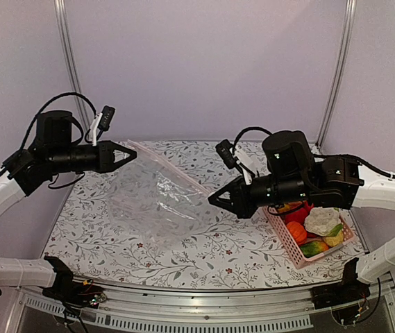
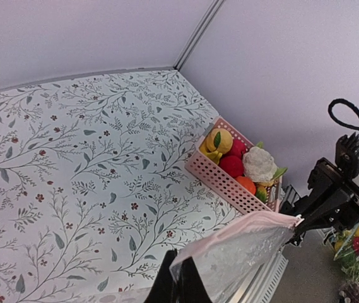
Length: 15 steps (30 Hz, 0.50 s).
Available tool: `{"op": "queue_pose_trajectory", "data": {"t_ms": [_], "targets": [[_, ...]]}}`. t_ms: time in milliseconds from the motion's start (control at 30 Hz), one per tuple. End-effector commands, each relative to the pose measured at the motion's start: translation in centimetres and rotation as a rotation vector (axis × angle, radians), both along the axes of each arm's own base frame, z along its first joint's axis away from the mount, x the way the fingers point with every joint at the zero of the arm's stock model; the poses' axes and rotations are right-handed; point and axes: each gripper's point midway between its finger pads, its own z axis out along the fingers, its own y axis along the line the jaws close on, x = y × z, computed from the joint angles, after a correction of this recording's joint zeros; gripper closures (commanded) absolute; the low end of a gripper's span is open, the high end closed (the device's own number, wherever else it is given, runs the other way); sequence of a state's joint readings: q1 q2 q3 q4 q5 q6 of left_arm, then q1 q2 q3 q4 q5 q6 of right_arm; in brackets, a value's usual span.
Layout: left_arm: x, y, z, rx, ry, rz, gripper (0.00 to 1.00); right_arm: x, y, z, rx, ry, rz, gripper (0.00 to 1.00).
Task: Place the food in the zip-top bag and seal the zipper
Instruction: Unzip the zipper from the zipper food storage bag.
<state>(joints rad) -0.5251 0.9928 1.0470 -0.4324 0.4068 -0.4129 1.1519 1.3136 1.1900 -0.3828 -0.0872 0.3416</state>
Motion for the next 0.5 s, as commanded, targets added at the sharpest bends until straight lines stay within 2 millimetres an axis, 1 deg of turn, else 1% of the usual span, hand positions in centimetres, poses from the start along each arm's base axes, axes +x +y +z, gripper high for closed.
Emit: {"op": "queue_pose_trajectory", "data": {"t_ms": [0,267,367,400,433,467], "targets": [[0.8,1.4,-0.3,0.014,-0.005,0.059,1.0,-0.5,-1.1,-0.8,-0.036,0.018,-0.008,1.0],[0.7,1.5,-0.4,0.012,0.0,0.054,1.0,-0.4,-1.2,-0.7,-0.035,0.02,-0.012,1.0],[-0.1,0.7,0.0,-0.007,-0.011,-0.015,1.0,-0.4,-1.1,-0.7,-0.033,0.019,-0.012,0.99],[-0.4,0.5,0.1,-0.012,-0.013,-0.04,1.0,-0.4,-1.2,-0.6,-0.033,0.018,-0.012,0.95],[-0.9,0.1,0.3,-0.022,-0.015,-0.076,1.0,-0.4,-1.1,-0.4,-0.028,0.017,-0.011,0.89],[-1.4,-0.2,0.5,-0.032,-0.018,-0.11,1.0,-0.5,-1.1,-0.4,-0.024,0.02,-0.007,0.8]]}}
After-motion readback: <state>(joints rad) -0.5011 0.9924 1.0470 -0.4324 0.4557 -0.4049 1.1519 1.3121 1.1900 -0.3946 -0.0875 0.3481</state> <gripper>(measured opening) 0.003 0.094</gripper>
